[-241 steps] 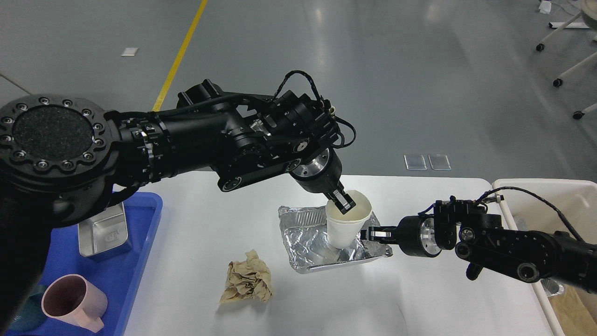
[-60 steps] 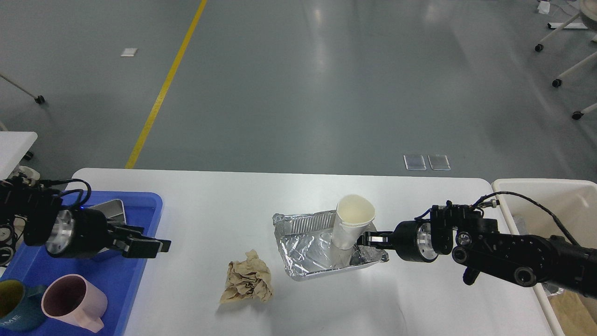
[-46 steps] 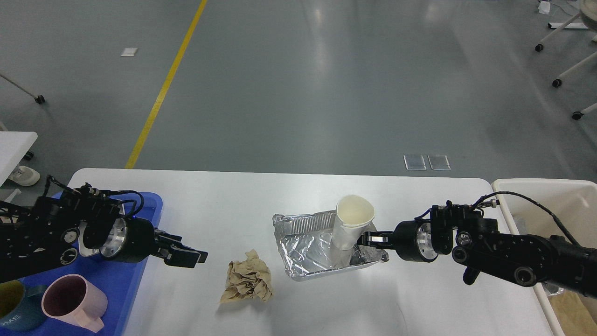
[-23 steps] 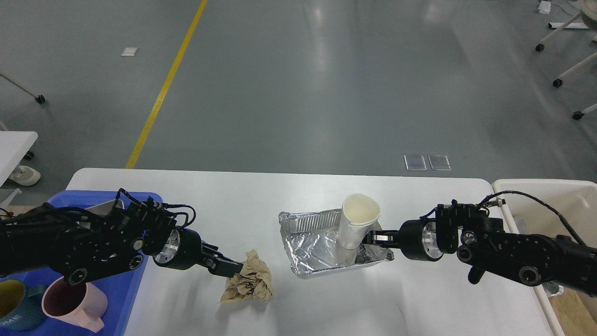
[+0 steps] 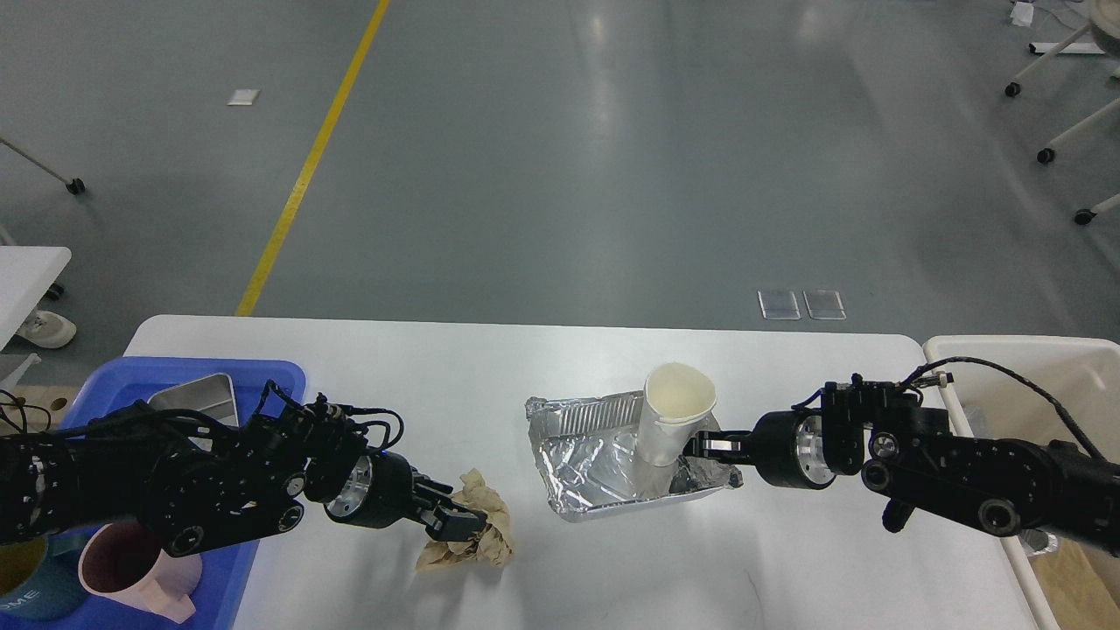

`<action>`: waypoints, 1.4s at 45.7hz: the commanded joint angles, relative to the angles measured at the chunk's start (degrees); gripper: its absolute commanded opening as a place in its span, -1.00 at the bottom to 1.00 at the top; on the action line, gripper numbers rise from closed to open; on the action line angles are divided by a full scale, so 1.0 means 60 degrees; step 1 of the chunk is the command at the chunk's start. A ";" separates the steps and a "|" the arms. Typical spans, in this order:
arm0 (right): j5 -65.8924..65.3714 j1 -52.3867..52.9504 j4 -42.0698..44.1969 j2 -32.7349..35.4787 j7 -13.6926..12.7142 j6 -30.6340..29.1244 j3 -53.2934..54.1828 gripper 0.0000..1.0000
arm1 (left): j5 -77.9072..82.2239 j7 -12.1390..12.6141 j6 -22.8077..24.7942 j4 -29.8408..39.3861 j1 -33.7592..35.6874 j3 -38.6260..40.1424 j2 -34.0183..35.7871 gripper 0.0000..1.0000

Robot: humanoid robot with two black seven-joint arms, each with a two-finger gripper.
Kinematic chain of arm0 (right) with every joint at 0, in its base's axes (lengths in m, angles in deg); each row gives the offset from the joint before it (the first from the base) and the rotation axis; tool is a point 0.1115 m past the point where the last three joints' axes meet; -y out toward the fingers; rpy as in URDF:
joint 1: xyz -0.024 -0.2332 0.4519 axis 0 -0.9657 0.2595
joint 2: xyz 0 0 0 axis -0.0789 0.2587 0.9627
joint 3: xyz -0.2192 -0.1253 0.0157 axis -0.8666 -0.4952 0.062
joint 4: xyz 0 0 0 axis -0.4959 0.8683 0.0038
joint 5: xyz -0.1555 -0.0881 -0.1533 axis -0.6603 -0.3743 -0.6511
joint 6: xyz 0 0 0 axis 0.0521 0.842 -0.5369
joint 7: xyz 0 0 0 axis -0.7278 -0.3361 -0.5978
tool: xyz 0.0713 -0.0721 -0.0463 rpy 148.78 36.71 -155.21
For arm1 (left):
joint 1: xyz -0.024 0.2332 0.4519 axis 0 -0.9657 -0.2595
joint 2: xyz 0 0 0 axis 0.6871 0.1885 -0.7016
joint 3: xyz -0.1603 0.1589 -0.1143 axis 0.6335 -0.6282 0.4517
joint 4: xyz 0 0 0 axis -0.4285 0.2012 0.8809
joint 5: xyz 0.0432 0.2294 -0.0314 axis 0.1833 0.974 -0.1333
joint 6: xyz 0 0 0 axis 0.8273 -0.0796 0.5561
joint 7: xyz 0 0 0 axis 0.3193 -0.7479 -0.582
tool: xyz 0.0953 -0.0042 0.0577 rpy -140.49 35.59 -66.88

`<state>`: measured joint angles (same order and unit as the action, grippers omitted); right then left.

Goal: Tidy desktop
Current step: 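Grasp the paper towel with the left gripper and lift it high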

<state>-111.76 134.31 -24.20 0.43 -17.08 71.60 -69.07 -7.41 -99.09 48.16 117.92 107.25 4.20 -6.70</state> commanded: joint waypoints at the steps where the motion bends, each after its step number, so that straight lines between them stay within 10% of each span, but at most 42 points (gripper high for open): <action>1: 0.0000 -0.0010 0.0000 0.0000 0.0000 0.0000 0.0005 -1.00 | 0.0020 0.0027 0.0254 0.0001 0.0100 -0.0304 0.0012 -0.87; 25: 0.0015 -0.0010 -0.0015 0.0029 0.0000 0.0000 0.0005 -1.00 | 0.0035 -0.0017 0.0766 0.0513 0.1242 -0.0187 0.0861 -1.00; 48: 0.0000 0.0005 0.0000 0.0029 0.0000 0.0000 -0.0010 -1.00 | -0.0053 -0.0471 0.2787 0.2286 0.4713 0.1335 0.5621 -1.00; 64: 0.0015 0.0019 0.0000 0.0029 0.0000 0.0000 0.0005 -1.00 | -0.0756 -0.0676 0.4062 0.2740 0.7115 0.1498 0.6765 -0.97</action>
<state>-111.68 134.41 -24.20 0.57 -17.08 71.60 -69.12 -9.73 -102.62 70.31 134.14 145.64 13.25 32.97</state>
